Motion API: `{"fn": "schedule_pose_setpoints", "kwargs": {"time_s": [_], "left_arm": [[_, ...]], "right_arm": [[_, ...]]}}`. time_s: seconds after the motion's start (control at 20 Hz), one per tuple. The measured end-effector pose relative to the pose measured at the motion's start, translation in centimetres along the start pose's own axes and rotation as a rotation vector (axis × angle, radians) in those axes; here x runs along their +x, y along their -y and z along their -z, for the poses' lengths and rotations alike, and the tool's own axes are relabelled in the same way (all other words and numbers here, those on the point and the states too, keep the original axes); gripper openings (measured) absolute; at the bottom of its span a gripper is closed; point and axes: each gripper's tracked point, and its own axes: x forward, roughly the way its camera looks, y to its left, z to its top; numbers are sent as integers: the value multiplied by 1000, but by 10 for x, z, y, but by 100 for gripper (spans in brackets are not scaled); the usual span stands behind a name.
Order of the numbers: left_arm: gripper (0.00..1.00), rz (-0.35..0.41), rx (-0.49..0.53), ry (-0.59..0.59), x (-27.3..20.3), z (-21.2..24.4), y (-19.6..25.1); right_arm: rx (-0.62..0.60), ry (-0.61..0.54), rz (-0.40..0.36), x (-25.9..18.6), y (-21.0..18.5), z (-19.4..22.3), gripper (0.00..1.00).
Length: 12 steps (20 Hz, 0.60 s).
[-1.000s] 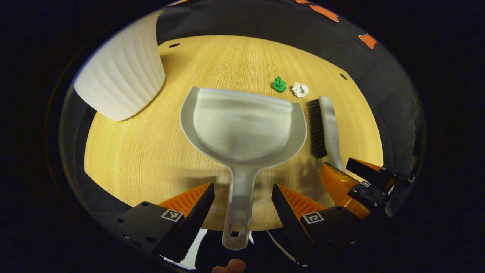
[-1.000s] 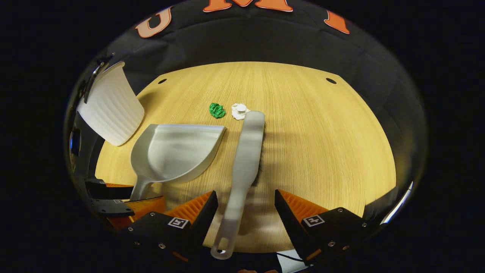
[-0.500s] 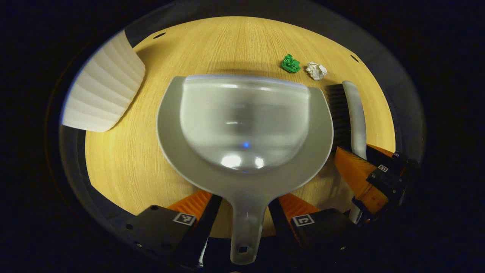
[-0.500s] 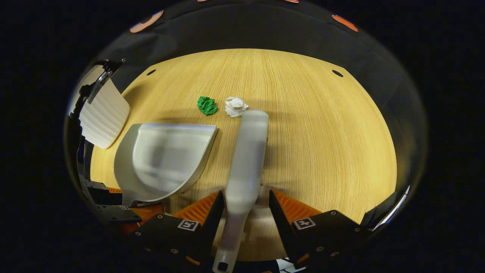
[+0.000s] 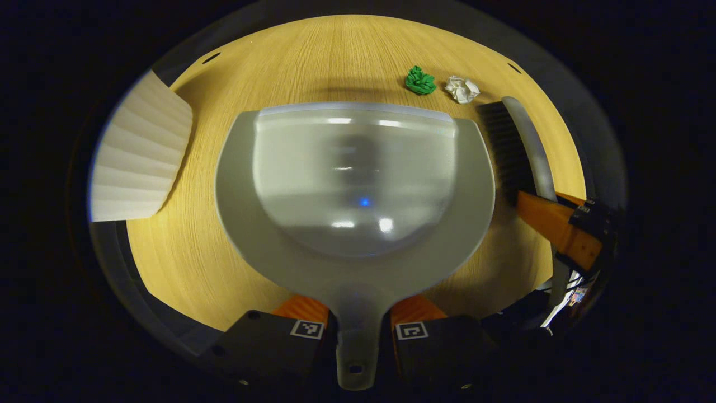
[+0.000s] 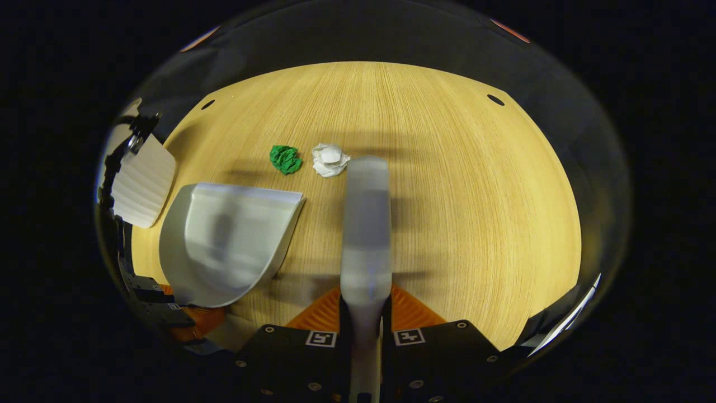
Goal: Pick up the small broom and dustpan from the desktop, sweep the trash into the dustpan with the broom, and then empty the trash into the garbage bin.
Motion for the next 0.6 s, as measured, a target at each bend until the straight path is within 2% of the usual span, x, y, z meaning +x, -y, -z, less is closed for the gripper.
{"fn": "schedule_pose_setpoints", "kwargs": {"time_s": [0.05,0.1,0.35,0.6], "left_arm": [[31,1,15,-6,0,-1,-1],[31,3,27,-2,-1,-1,-3],[31,5,129,-19,-9,-5,-15],[31,-6,197,-29,-13,-6,-23]], "right_arm": [[-2,2,3,-1,6,-4,13],[-11,0,0,0,10,-8,21],[-116,2,-14,8,28,-39,21],[-276,49,-17,16,38,-94,21]]}}
